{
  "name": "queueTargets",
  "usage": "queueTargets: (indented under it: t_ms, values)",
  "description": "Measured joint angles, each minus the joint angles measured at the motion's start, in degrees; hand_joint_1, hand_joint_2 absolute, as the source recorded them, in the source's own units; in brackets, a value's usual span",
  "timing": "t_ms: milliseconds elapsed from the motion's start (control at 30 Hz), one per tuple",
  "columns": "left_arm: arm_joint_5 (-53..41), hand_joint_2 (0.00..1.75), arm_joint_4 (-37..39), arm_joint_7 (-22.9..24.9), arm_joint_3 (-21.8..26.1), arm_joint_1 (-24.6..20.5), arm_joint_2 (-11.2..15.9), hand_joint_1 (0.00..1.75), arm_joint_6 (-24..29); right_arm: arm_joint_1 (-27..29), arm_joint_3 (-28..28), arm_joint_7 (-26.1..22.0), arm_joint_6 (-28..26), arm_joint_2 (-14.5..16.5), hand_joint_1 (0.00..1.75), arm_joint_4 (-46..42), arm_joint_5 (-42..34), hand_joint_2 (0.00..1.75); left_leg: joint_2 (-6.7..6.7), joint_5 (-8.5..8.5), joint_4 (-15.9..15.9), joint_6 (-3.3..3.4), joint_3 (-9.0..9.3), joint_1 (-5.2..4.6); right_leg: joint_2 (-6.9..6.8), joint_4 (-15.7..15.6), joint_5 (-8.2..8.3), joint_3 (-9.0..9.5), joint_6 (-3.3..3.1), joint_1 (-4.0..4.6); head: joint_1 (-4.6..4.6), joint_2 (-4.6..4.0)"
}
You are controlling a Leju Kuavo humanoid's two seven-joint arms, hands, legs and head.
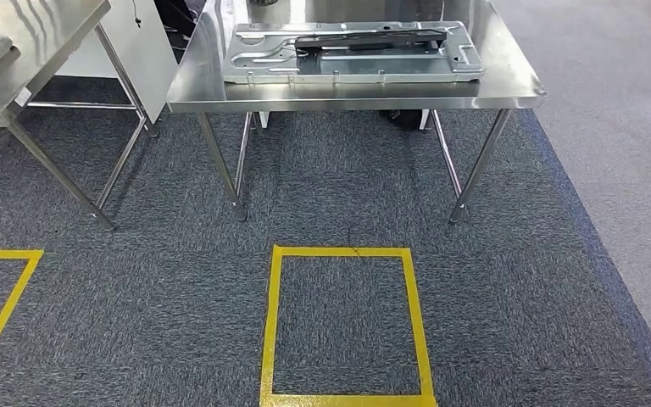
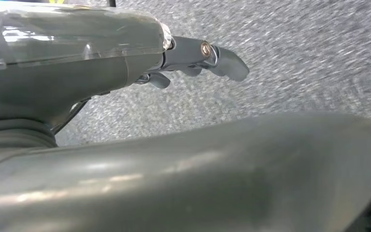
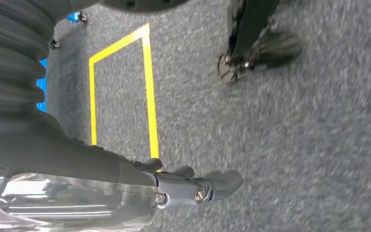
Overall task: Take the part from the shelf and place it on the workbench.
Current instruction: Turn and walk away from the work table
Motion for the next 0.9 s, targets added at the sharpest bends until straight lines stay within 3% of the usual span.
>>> queueTargets:
  t_ms: [67,100,133,167,200,267,333,400,433,500,600,633,667,700,767,833,900]
  values:
    - [0.0,0.0,0.0,0.0,0.0,0.1,0.0,0.0,0.0,0.0,0.0,0.0,0.0,0.0,0.0,0.0,0.1,1.75,-0.08,-5.78,6.3,-0.39,-1.84,0.15,-0.12,0.0,1.17,-1.38,-0.64,0.17,-0.01,0.0]
    - [0.0,0.0,0.0,0.0,0.0,0.1,0.0,0.0,0.0,0.0,0.1,0.0,0.0,0.0,0.0,0.0,0.1,1.75,-0.08,-8.01,10.1,-0.51,-2.6,0.17,-0.13,0.1,1.78,-2.17,-0.74,0.3,-0.01,0.0]
    - [0.0,0.0,0.0,0.0,0.0,0.1,0.0,0.0,0.0,0.0,0.1,0.0,0.0,0.0,0.0,0.0,0.2,1.75,-0.08,-8.91,12.8,-0.56,-2.83,0.18,-0.14,0.2,2.35,-2.99,-0.78,0.42,-0.01,0.0]
    - [-0.1,0.0,0.0,0.0,0.0,0.2,0.0,0.0,0.1,0.0,0.2,0.0,0.0,0.0,0.0,0.0,0.3,1.75,-0.09,-8.45,13.9,-0.5,-2.24,0.18,-0.13,0.4,2.87,-3.83,-0.77,0.53,-0.01,0.0]
    - [-0.3,0.0,0.0,0.0,0.0,0.2,0.0,0.0,0.2,0.0,0.3,0.0,0.1,0.0,0.0,0.0,0.5,1.75,-0.09,-6.97,12.9,-0.32,-0.68,0.16,-0.13,0.5,3.35,-4.66,-0.74,0.63,-0.02,0.0]
    - [-0.6,0.0,0.0,0.0,0.0,0.1,0.0,0.0,0.4,0.0,0.5,0.0,0.3,0.1,0.0,0.0,0.9,1.75,-0.1,-4.16,5.9,0.49,4.94,-0.05,-0.09,0.8,4.16,-6.0,-0.6,0.81,-0.02,0.0]
    - [-0.9,0.87,0.0,0.2,0.0,-0.2,0.1,0.0,0.5,0.0,0.8,-0.2,0.9,0.3,0.0,0.0,1.4,1.75,-0.06,-4.25,-2.3,1.31,10.32,-0.4,-0.11,1.0,4.94,-6.69,-0.2,0.99,-0.01,0.0]
    - [-1.3,1.75,0.0,0.8,0.0,-0.4,0.1,0.0,0.5,0.0,1.2,-0.5,1.6,0.3,0.0,0.0,1.9,1.75,-0.04,-4.9,-5.8,1.88,11.9,-0.64,-0.22,1.0,5.79,-6.94,0.45,0.97,-0.01,0.0]
    - [-1.5,1.75,0.0,1.2,-0.1,-0.4,0.1,0.0,0.5,0.0,1.5,-0.7,1.8,0.3,0.0,0.0,2.3,1.75,-0.01,-4.56,-6.0,2.19,11.67,-0.54,-0.23,1.0,6.06,-7.05,0.81,0.9,-0.01,0.0]
    - [-1.7,1.75,0.0,2.0,-0.1,-0.4,0.1,0.0,0.5,0.0,2.0,-1.0,2.1,0.3,0.0,0.0,3.1,1.75,0.12,-3.55,-6.4,2.96,11.14,-0.3,0.0,2.8,4.55,-7.9,1.44,0.72,0.0,0.0]
    - [-1.8,1.75,0.0,3.3,-0.3,-0.4,0.0,0.0,0.5,0.2,2.8,-1.1,2.1,0.3,0.0,0.0,3.9,1.75,0.22,-2.34,-6.2,3.45,9.63,-0.21,0.34,13.3,-2.18,-11.82,2.16,0.38,0.01,0.0]
    - [-1.8,1.75,0.0,3.7,-0.3,-0.3,0.0,0.0,0.4,0.3,3.0,-1.1,2.2,0.4,0.0,0.0,4.0,1.75,0.22,-2.07,-6.0,3.38,9.08,-0.21,0.36,16.4,-3.57,-12.71,2.38,0.24,0.01,0.0]
    - [-1.8,1.75,0.0,3.9,-0.3,-0.3,0.0,0.0,0.4,0.3,3.2,-1.1,2.2,0.4,0.0,0.0,4.1,1.75,0.23,-1.86,-5.7,3.27,8.54,-0.17,0.36,17.5,-3.91,-12.62,2.57,0.07,0.01,0.0]
    - [-1.8,1.75,0.0,4.0,-0.4,-0.3,-0.1,0.0,0.3,0.4,3.3,-1.1,2.2,0.4,0.0,0.0,4.1,1.75,0.23,-1.74,-5.3,3.15,8.04,-0.12,0.35,16.2,-3.18,-11.28,2.71,-0.12,0.01,0.0]
    - [-1.8,1.75,0.0,4.1,-0.4,-0.3,-0.1,0.0,0.3,0.4,3.6,-1.1,2.2,0.4,0.0,0.0,4.2,1.75,0.2,-1.74,-4.3,2.82,7.2,-0.01,0.32,8.4,-0.6,-6.15,2.82,-0.46,0.01,0.0]
    - [-1.3,1.75,0.0,4.6,-0.8,-0.3,-0.1,0.0,-0.1,0.5,4.3,-1.0,2.5,0.4,0.0,0.0,4.2,1.75,0.16,-1.9,-3.2,2.2,6.49,-0.12,0.44,2.6,0.72,-2.83,2.33,-0.41,-0.01,0.0]
    - [0.1,1.75,-0.1,5.2,-1.8,-0.2,0.0,0.0,-0.7,0.9,5.7,-0.9,2.8,0.3,0.0,0.0,3.7,1.75,0.14,-1.83,-2.9,1.5,6.12,-0.21,0.57,1.8,0.83,-2.67,1.56,-0.06,-0.01,0.0]
